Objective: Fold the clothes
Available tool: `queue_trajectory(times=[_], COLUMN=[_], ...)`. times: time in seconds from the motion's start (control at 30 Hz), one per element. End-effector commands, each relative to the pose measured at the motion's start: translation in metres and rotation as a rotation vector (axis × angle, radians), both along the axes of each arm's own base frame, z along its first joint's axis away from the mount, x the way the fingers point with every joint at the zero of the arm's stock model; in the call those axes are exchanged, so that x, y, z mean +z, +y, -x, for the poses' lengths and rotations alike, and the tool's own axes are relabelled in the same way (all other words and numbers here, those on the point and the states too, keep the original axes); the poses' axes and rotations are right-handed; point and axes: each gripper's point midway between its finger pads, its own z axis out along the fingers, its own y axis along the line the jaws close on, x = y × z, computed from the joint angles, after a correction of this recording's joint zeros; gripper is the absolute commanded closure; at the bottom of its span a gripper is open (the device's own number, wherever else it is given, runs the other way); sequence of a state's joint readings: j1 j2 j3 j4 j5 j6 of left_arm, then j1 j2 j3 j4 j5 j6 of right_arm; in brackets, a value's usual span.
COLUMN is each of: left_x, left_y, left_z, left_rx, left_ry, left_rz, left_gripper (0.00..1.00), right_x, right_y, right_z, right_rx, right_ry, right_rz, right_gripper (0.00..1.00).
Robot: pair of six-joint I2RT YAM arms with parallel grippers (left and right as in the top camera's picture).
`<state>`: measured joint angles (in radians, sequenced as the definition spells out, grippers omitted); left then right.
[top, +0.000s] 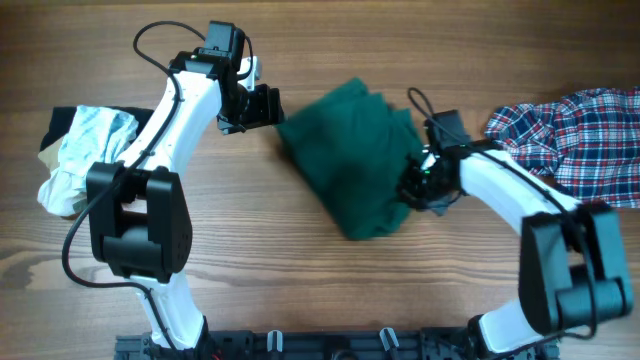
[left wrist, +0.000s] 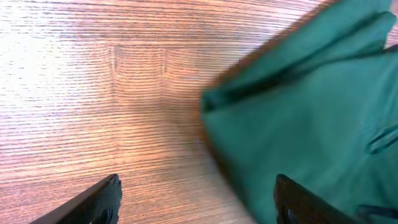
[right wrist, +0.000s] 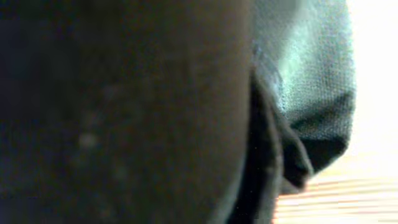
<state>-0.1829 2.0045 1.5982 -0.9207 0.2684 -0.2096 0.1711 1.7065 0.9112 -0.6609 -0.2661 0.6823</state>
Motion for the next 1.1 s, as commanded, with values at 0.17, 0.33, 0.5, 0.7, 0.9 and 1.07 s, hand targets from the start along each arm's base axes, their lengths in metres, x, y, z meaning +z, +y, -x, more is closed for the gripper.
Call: queue_trajectory(times=[0.17,0.33,0.5,0.7,0.9,1.07], left_x=[0.009,0.017,0.019,-0.020,-0.070,-0.081], left_y=[-0.014,-0.052,-0.085,-0.091,-0.089,-0.089], left_z=[-0.006,-0.005,-0.010,-0.024,-0.020,-0.014], left_rx=[-0.043,-0.235,-0.410,-0.444,-0.463,-0.467], left_ry=[-0.042,-0.126,-0.257,-0.274,-0.186,-0.151], left_rz=[0.058,0.108,0.027,-0.067,-0.084,-0.081], left_gripper=[0.26,0.42,0.35,0.16,0.11,0.78], right_x=[0.019,0.020,0.061,0.115,0.123,0.123], right_y=[-0.064,-0.047,-0.045,-0.042,-0.036,-0.036], right_z=[-0.044,-0.031,-0.016,0.001,0.004,0.004], right_rx=[0.237,0.215,0.136,0.112,0.120,0.120], right_ry=[-0.230,-0.183,-0.209,-0.323,-0.343,-0.343], right_rz=[0.278,0.164,0.130,0.096,0.061,0.061], right_gripper=[0.93,0.19,0.03,0.00,0.01,0.00])
